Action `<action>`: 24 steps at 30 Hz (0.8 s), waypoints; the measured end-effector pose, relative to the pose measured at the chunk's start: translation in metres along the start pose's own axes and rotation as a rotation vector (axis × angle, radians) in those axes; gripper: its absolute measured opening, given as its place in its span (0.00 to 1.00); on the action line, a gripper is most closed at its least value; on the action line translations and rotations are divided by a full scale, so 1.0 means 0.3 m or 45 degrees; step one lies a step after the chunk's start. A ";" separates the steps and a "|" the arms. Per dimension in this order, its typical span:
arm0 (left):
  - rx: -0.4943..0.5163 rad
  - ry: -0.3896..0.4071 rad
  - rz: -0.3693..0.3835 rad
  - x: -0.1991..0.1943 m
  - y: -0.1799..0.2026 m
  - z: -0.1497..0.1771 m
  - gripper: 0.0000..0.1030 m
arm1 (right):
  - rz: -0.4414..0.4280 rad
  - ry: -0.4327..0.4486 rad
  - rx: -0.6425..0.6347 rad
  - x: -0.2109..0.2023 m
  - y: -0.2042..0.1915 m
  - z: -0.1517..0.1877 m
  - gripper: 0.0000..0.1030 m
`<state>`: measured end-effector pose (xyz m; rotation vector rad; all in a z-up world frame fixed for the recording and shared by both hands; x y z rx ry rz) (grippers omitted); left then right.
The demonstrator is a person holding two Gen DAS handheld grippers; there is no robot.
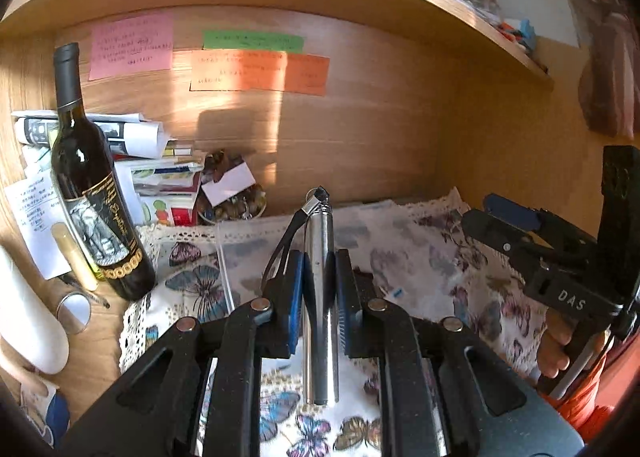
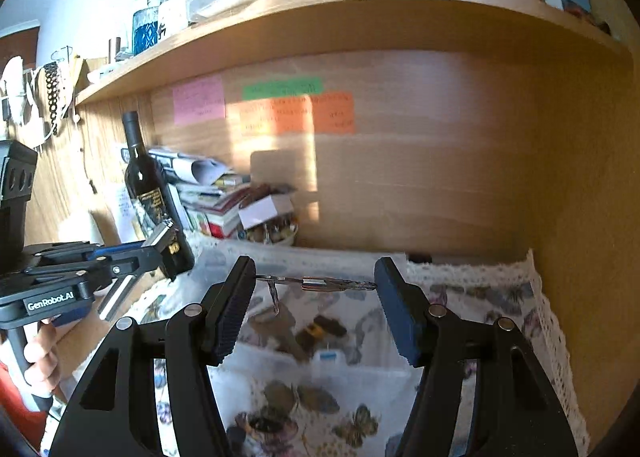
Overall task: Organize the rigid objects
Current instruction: 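Carry the pen into the box with the left tool while the right tool drops the keys in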
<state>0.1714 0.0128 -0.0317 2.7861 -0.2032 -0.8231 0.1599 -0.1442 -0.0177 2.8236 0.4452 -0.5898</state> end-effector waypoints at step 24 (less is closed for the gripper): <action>-0.045 -0.351 -0.041 0.420 -0.043 0.125 0.14 | -0.061 -0.320 0.002 0.319 0.001 0.164 0.57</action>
Point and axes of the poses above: each gripper's, at about its wrist camera, not at the fingertips, and x roughly the way its jaws point, y to its right, z to its underside, the point moved 6 cm from there along x, roughly the way its jaws point, and after that the axes turned 7 degrees about -x, right-handed, at the moved point
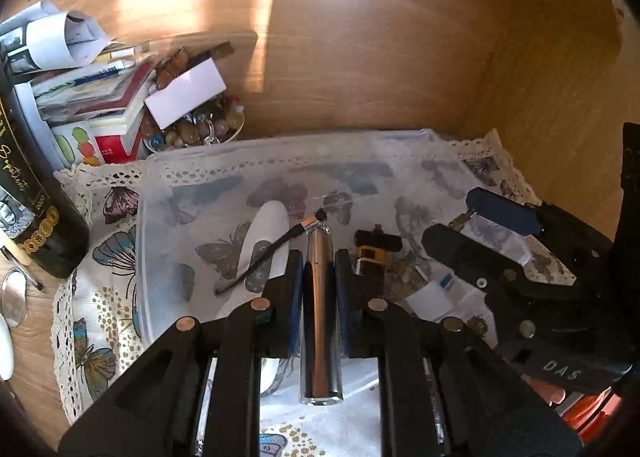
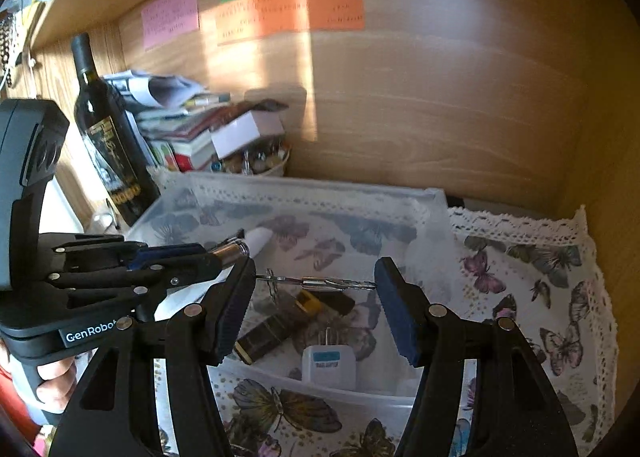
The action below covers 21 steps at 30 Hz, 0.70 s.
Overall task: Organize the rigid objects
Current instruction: 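Carry the pen into the box with the left tool while the right tool drops the keys in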
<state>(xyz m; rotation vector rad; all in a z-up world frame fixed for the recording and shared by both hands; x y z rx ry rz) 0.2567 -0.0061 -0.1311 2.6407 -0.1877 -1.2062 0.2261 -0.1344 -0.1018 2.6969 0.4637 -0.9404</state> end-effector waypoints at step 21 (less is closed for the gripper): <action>0.074 0.234 -0.071 -0.228 0.032 0.006 0.56 | 0.025 0.088 -0.027 -0.131 -0.019 -0.014 0.66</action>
Point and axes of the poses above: each gripper's, at about its wrist camera, not at the fingertips, and x roughly the way its jaws point, y to its right, z to its underside, the point moved 6 cm from there along x, roughly the way its jaws point, and after that the axes turned 7 degrees about -x, right-handed, at the moved point
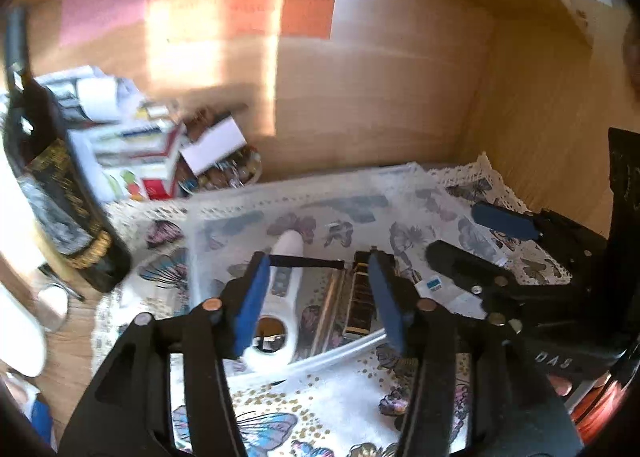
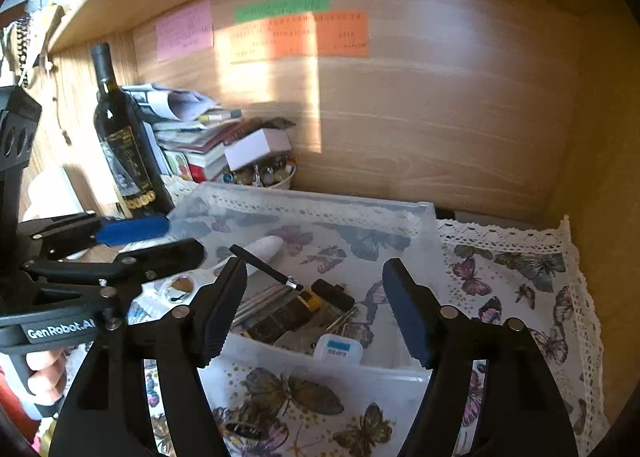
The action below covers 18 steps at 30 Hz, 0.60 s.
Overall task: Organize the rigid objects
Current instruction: 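Carry the pen into the box with the left tool while the right tool drops the keys in, then grasp the round black grinder with the right tool while the left tool grasps the small black cap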
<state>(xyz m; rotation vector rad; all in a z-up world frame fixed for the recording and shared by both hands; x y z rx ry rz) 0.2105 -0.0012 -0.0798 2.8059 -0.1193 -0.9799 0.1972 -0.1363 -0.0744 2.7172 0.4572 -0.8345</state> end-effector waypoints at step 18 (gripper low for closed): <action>-0.025 -0.027 -0.055 -0.138 -0.064 0.216 0.79 | -0.059 -0.092 0.065 -0.079 -0.077 0.187 0.68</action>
Point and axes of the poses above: each gripper's, at about its wrist camera, not at the fingertips, and x roughly the way its jaws point, y to its right, z to its underside, the point moved 6 cm from there along x, roughly the way its jaws point, and after that the axes turned 7 degrees about -x, right-handed, at the moved point
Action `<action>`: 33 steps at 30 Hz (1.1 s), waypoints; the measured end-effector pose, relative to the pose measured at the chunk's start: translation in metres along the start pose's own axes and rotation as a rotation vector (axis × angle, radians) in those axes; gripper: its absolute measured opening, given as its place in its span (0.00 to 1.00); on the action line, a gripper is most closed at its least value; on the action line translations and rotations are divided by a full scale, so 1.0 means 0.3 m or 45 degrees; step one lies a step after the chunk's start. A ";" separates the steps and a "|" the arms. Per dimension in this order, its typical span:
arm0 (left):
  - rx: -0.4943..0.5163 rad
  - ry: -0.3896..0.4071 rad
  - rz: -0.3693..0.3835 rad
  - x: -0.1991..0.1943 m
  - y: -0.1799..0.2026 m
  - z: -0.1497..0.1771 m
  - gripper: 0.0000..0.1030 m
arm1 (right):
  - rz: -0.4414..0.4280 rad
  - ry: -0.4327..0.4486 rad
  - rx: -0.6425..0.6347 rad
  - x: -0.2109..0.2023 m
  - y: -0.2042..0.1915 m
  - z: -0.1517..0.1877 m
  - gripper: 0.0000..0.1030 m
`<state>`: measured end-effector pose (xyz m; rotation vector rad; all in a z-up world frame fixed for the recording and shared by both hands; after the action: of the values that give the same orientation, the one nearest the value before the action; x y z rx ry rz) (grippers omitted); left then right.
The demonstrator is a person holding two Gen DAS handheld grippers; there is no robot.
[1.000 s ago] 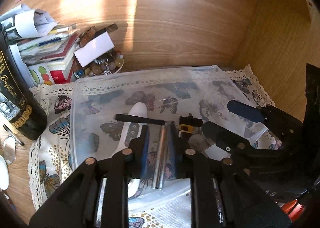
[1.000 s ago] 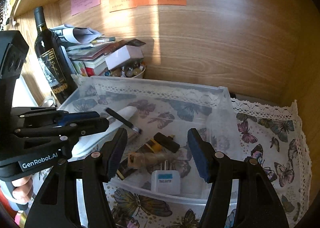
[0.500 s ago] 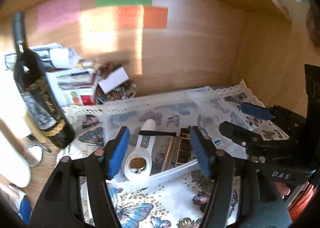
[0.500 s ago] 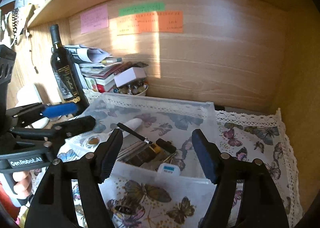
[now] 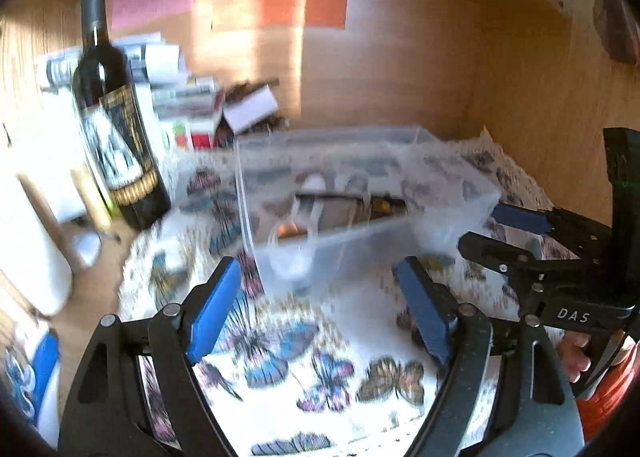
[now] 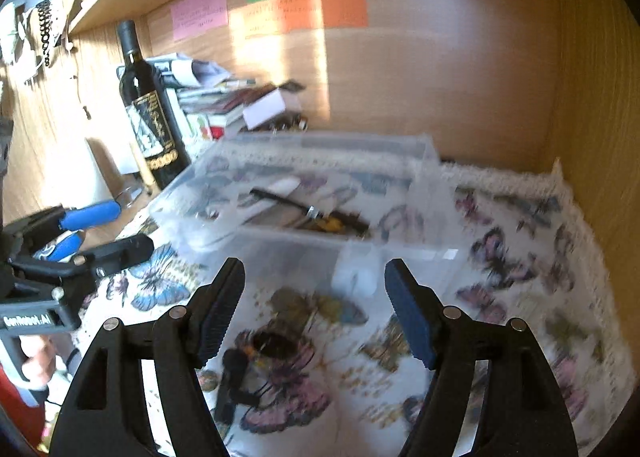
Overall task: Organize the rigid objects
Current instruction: 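Grasp the round black grinder with the right tool while the left tool grasps the small black cap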
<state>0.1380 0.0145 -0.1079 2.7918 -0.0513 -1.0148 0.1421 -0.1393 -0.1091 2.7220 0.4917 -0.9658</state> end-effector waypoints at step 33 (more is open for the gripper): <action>0.064 -0.296 0.172 0.134 0.273 0.278 0.26 | -0.033 -0.051 0.085 -0.034 0.081 0.121 0.30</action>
<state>0.1176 -0.0822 -0.1824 2.6560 -0.2948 -1.3132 0.1231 -0.1754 -0.1281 2.7548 0.4974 -1.0598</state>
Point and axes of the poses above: each gripper's, at about its wrist camera, not at the fingertips, and x roughly the way its jaws point, y to its right, z to its underside, the point moved 6 cm from there along x, roughly the way its jaws point, and after that the axes turned 7 degrees about -x, right-handed, at the moved point
